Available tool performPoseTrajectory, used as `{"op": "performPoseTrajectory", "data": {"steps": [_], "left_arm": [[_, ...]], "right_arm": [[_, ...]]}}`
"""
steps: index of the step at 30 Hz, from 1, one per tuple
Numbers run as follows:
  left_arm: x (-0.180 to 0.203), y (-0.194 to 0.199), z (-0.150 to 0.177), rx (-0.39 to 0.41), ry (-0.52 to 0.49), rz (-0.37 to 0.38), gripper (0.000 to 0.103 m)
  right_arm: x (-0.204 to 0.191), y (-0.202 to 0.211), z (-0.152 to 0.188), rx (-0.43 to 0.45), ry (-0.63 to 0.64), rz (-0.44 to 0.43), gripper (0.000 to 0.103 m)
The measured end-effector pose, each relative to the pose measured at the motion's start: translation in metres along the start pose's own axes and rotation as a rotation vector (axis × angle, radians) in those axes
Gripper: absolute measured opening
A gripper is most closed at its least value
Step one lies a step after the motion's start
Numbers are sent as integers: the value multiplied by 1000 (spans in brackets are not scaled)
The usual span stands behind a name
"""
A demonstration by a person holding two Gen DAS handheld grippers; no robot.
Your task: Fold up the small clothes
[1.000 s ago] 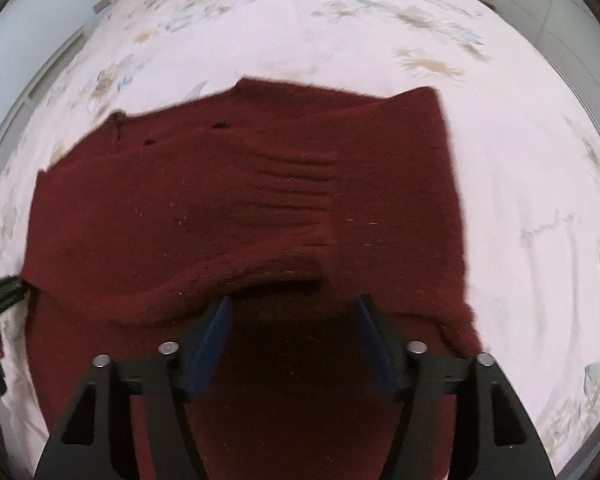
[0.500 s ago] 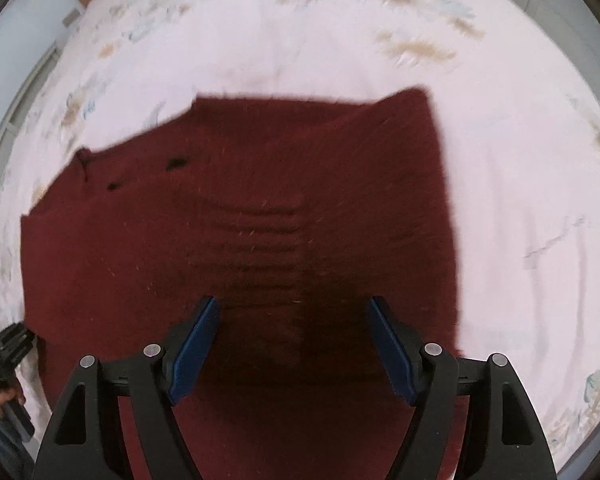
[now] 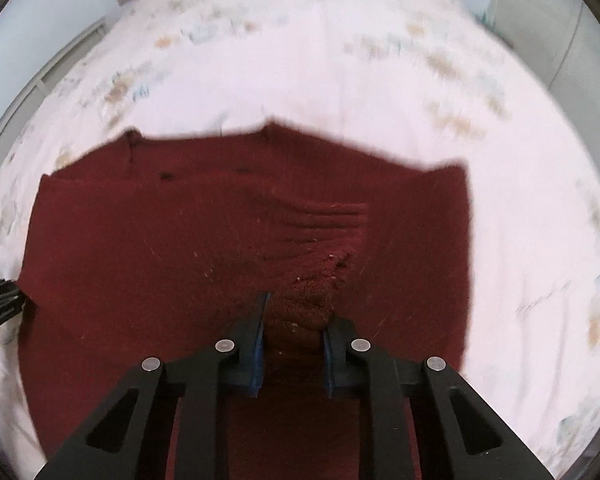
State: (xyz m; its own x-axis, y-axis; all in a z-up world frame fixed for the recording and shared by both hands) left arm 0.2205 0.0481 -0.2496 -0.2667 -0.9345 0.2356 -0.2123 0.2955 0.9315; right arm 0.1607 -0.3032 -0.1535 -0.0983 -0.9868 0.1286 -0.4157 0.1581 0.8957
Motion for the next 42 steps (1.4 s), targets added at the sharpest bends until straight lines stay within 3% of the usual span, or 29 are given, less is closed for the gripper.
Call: {"op": "performPoseTrajectory", "data": {"steps": [4,9,11,13,17,19,21,22,26,28,30,33,37,42], "left_arm": [[4,-1,-2,0,-15,-11,15],[11,-3,-2,1,-19,-27,15],[12,-2,-2,3,-23,-34,15],[15,-3,-1,4,-37,-47,15],[27,-3,-1,3,-60,-91,19],[29,0,-1,-6,-47,-122,31],[26,7,-1,2,-15,-175,82],[27,12,0,11,-6,-180,89],[37,34,3,54,19,-106,91],[45,45,1,81,14,-93,101],[60,56,-5,114,2,-71,102],[87,62,-18,157,-17,-33,102],[122,54,-29,194,-73,-40,102],[147,22,-37,188,-113,-9,102]], "right_arm": [[-1,12,1,79,45,64,22],[3,-24,22,-19,36,67,23],[3,-32,27,-28,13,63,28],[10,-34,30,-23,-34,89,48],[21,-31,32,-37,-63,74,57],[27,-28,33,-38,-70,87,67],[35,-23,34,-39,-87,86,75],[40,-19,35,-39,-95,88,81],[49,0,37,-6,-102,95,83],[49,12,35,21,-105,87,92],[46,22,32,54,-113,62,103],[36,33,27,90,-132,25,103],[13,38,22,116,-123,23,103],[-25,21,31,112,-42,55,103]]}}
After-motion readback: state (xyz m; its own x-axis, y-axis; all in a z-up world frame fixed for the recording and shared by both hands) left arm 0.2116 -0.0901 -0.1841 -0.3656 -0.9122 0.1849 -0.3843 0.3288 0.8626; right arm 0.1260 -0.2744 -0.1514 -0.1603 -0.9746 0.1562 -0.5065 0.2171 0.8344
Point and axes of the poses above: each gripper's, at about its wrist camera, not at the fingertips, and y roughly against the way its jaws point, x to its right, z to its underside, the point moved 4 cm from there along -y, roughly the way its jaws point, and after that the axes turned 13 degrees about z, right-handed, at the moved point
